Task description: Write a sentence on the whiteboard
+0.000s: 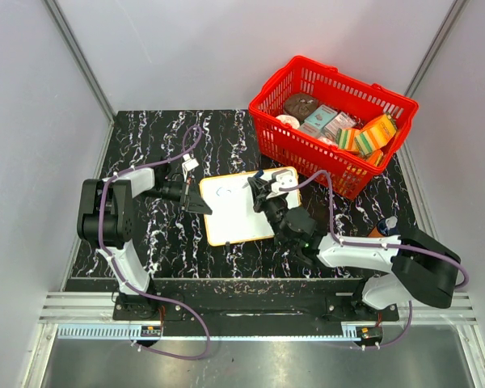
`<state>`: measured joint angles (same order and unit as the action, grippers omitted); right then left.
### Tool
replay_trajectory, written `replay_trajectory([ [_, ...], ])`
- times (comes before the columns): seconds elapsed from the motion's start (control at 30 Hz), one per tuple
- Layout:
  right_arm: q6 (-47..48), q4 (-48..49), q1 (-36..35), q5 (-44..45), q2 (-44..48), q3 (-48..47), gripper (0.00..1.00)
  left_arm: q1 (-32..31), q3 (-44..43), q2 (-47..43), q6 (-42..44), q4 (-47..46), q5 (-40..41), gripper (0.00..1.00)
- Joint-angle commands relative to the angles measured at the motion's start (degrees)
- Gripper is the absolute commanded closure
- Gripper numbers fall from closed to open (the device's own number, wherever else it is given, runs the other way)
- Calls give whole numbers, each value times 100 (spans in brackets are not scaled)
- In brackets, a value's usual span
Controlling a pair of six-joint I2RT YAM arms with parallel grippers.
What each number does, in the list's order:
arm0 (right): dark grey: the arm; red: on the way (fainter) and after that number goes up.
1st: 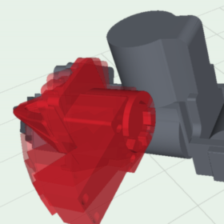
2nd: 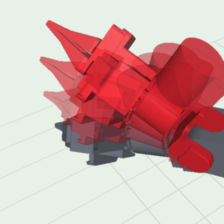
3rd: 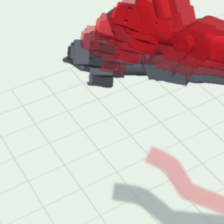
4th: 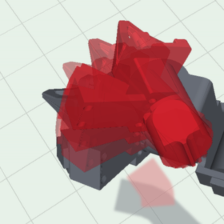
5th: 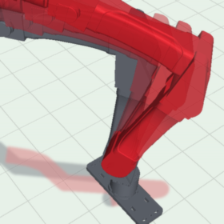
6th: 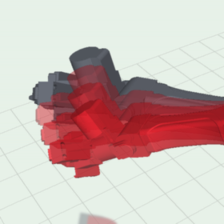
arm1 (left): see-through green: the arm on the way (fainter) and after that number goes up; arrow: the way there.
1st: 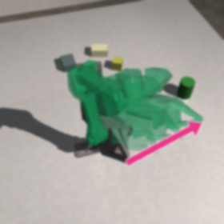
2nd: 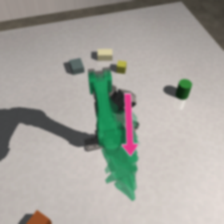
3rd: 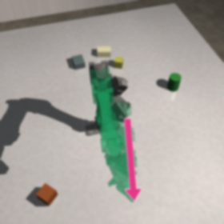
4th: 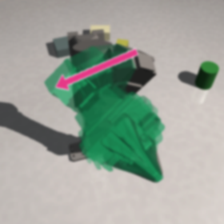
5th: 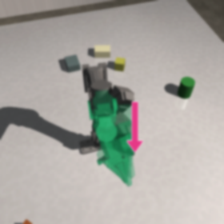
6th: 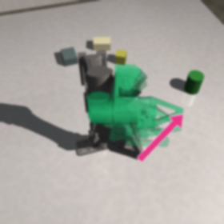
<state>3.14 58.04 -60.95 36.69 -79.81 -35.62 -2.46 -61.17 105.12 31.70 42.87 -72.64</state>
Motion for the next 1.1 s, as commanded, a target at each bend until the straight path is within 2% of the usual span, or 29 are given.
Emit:
replay_trajectory([
  [0.0,-234,-73,109,-206,273,2,100,-62,-106,105,266,-7,743,100],
  [0.73,-533,-267,285,-935,-228,-525,100,-62,-106,105,266,-7,743,100],
  [1.07,-604,-214,285,-935,-544,-710,100,-62,-106,96,257,-7,734,100],
])
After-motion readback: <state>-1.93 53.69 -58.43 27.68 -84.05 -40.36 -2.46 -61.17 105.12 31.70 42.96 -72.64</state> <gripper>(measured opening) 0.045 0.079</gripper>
